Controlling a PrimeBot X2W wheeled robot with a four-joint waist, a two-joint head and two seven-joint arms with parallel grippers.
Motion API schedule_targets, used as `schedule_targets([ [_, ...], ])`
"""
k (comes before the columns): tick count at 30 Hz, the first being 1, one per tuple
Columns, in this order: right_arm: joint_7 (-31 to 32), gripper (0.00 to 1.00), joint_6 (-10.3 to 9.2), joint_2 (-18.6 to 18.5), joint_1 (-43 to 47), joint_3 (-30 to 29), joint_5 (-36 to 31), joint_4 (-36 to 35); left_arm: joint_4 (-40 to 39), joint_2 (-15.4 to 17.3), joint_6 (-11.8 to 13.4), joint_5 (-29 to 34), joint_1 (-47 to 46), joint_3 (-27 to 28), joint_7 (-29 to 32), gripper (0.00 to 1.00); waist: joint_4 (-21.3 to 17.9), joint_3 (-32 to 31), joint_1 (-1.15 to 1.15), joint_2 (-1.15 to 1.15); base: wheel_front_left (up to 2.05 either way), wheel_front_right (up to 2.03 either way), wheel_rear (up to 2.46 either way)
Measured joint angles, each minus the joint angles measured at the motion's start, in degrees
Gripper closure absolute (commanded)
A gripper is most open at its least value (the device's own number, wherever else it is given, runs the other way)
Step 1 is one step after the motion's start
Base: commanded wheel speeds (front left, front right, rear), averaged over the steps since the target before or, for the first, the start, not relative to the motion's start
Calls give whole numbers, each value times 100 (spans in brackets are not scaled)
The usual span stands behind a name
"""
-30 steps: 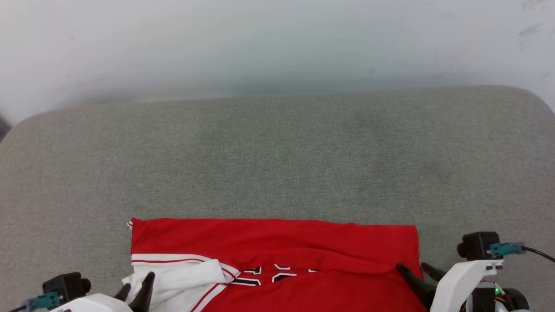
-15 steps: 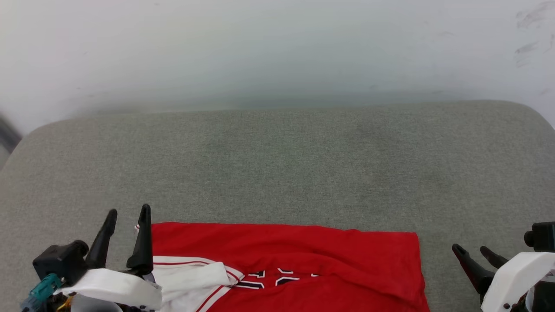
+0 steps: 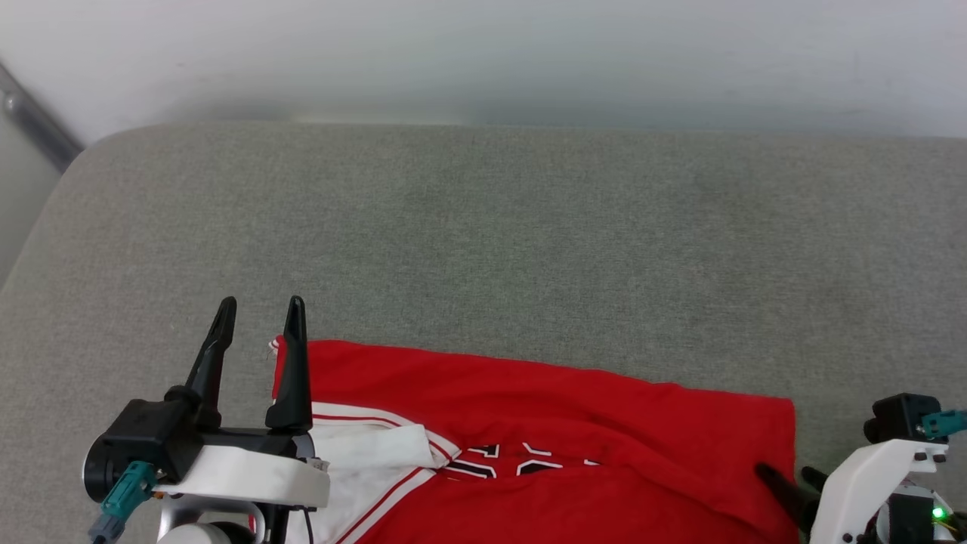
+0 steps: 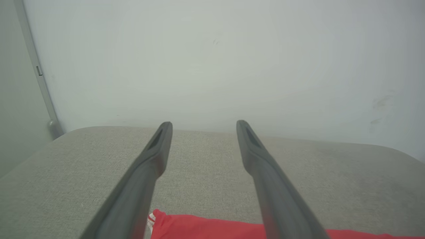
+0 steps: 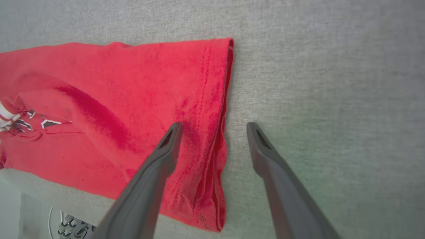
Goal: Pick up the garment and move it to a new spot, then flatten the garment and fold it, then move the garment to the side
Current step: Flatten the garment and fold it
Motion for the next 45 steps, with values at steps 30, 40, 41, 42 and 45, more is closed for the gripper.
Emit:
schedule_targets([
  [30,-241,100,2,-687,-540,-509,60,870,-36,219,257,74,302,14,216,0,-555,-406,0,0,0,0,0],
  [40,634,100,1,103,-616,-1022,1339,682,-63,199,296,63,348,-16,209,0,-705,-403,-1,0,0,0,0],
  [41,858,100,0,315,-651,-1010,1737,661,-59,199,285,63,339,-34,210,0,-688,-400,0,0,0,0,0],
  [42,1084,100,1,449,-660,-968,2054,656,-58,199,263,63,326,-46,213,0,-664,-398,0,0,0,0,0],
  [45,1707,100,1,630,-654,-928,2965,717,-46,208,246,56,320,-68,218,0,-563,-392,0,0,0,0,0],
])
